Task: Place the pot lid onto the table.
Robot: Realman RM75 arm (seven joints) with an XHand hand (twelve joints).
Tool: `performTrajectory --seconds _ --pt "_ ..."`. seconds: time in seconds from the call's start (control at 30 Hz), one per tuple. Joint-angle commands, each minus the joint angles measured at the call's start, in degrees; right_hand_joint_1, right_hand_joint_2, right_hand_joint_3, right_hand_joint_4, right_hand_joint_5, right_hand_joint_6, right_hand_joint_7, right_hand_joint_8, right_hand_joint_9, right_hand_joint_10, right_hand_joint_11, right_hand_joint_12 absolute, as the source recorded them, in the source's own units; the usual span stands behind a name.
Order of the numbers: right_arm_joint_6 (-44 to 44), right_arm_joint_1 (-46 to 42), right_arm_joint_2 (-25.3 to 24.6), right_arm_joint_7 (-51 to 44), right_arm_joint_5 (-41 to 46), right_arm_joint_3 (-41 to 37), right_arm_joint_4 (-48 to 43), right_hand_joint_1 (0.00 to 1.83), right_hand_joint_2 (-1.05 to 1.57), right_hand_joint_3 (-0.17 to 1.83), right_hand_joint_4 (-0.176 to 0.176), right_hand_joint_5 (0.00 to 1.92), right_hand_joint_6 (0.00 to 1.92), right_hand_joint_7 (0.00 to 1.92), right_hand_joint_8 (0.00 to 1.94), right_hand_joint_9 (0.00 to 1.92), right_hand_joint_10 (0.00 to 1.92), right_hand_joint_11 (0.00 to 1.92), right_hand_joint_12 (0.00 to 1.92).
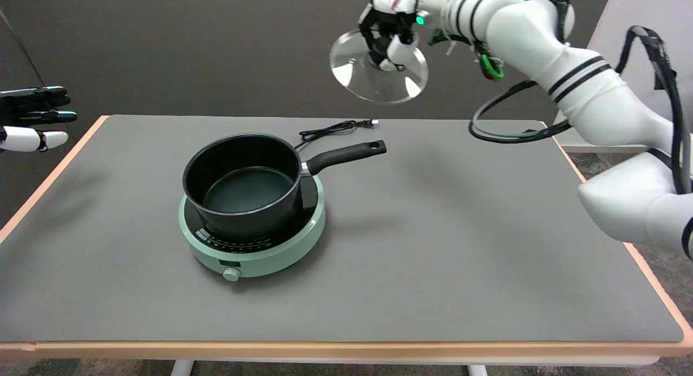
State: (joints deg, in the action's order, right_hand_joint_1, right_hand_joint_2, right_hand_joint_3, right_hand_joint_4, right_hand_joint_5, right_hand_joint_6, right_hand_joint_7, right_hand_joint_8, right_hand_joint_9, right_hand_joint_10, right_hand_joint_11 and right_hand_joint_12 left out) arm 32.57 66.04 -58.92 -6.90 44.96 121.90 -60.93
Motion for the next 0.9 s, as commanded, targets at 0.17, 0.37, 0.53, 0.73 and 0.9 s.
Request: performTrajectory --seconds 0.17,0.37,0.53,0.73,0.9 --pt "12.1 -15.4 11.0 -1.8 -1.2 -17.0 -8.6 1.36 0.85 0.58 0.176 0.68 1.29 0.92 1.26 0.84 1.43 0.66 1.50" --pt "12.8 -19.1 12.1 -2.5 -1.5 -21.2 -8.8 1.36 0.85 0.58 0.176 0.69 1.28 0.93 1.25 0.84 1.43 0.66 1.50" --pt "12.7 -20.4 12.3 -2.5 -1.8 -21.8 -6.3 1.36 0.85 0.58 0.176 0.69 1.28 0.92 1.26 0.84 1.44 0.66 1.51" --pt "12.2 -20.5 11.1 -2.5 -3.3 -21.3 -1.8 1.36 0.85 0.58 0.176 0.69 1.28 0.92 1.26 0.84 1.44 0.66 1.52" --pt "12.0 -20.5 9.0 -2.6 -5.4 -21.4 1.7 1.36 0.85 0.58 0.176 0.69 1.28 0.92 1.26 0.84 1.44 0.66 1.53"
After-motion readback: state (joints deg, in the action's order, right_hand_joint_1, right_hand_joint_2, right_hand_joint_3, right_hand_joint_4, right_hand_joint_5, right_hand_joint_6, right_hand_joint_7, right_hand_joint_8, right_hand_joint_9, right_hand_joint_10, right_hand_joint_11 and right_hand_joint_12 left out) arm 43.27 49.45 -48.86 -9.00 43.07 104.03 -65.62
